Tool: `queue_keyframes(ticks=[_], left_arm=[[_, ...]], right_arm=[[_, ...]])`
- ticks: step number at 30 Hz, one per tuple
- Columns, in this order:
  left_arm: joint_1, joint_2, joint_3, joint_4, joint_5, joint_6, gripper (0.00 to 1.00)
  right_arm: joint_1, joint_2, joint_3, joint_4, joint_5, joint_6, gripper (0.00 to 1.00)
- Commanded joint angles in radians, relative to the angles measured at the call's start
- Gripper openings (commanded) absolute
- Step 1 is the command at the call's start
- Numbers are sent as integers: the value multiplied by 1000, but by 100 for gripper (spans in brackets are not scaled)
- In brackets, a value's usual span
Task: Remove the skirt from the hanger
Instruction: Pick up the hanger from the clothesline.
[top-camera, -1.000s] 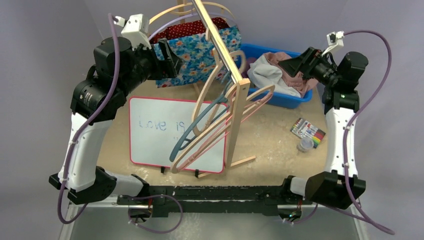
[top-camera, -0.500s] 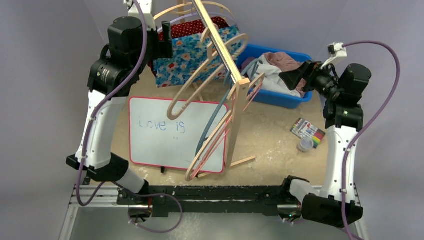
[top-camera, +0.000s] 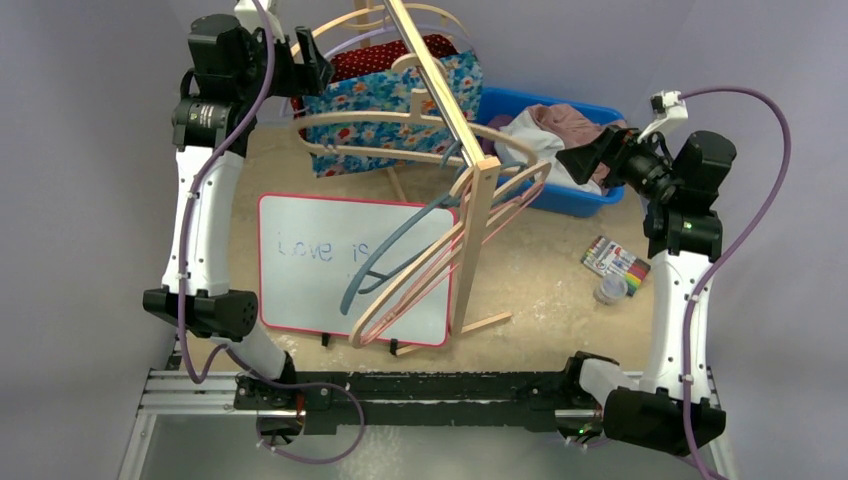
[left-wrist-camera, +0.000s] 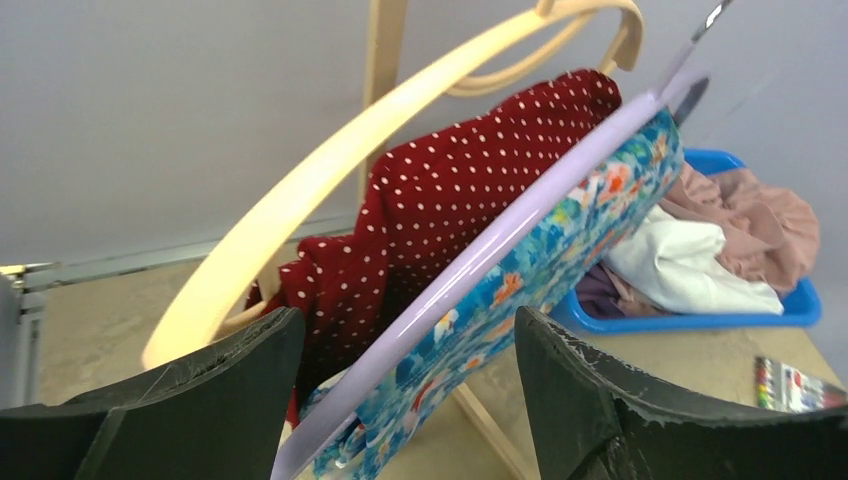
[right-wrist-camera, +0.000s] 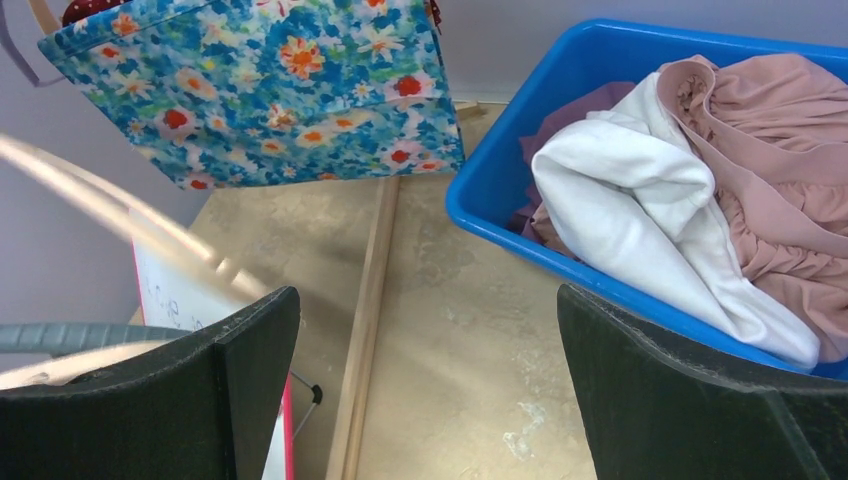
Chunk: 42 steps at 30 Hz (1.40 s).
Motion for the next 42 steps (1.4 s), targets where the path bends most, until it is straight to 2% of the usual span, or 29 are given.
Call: queue_keyframes(ticks=[1, 6, 10, 15, 20, 23, 26, 28, 30, 36, 42], left_arm=[[25, -18, -34, 99, 163, -11, 75], [29, -79, -191, 221, 273, -92, 68], [30, -125, -294, 280, 283, -105, 61], [30, -122, -315, 302, 340, -101, 39], [31, -103, -311, 348, 414, -98, 35], [31, -85, -286, 344, 423, -106, 22], [32, -96, -288, 366, 445, -109, 16], [32, -109, -282, 372, 461, -106, 7], [32, -117, -277, 385, 465, -110, 3], [32, -116, -259, 462, 514, -168, 0], [30, -77, -213, 521, 498, -244, 0]], right_arm=[[3, -14, -3, 53, -33, -7, 99], [3, -11, -6, 62, -39, -2, 99], [3, -12, -7, 67, -38, 2, 99], [3, -9, -14, 73, -38, 7, 99], [2, -8, -14, 72, -36, 8, 99], [2, -8, -15, 71, -33, 4, 99], [3, -9, -15, 67, -32, 1, 99], [3, -7, -14, 68, -33, 1, 99], [3, -2, -11, 70, -34, 3, 99], [3, 1, -10, 74, -24, 5, 99], [3, 0, -12, 75, -16, 8, 99]])
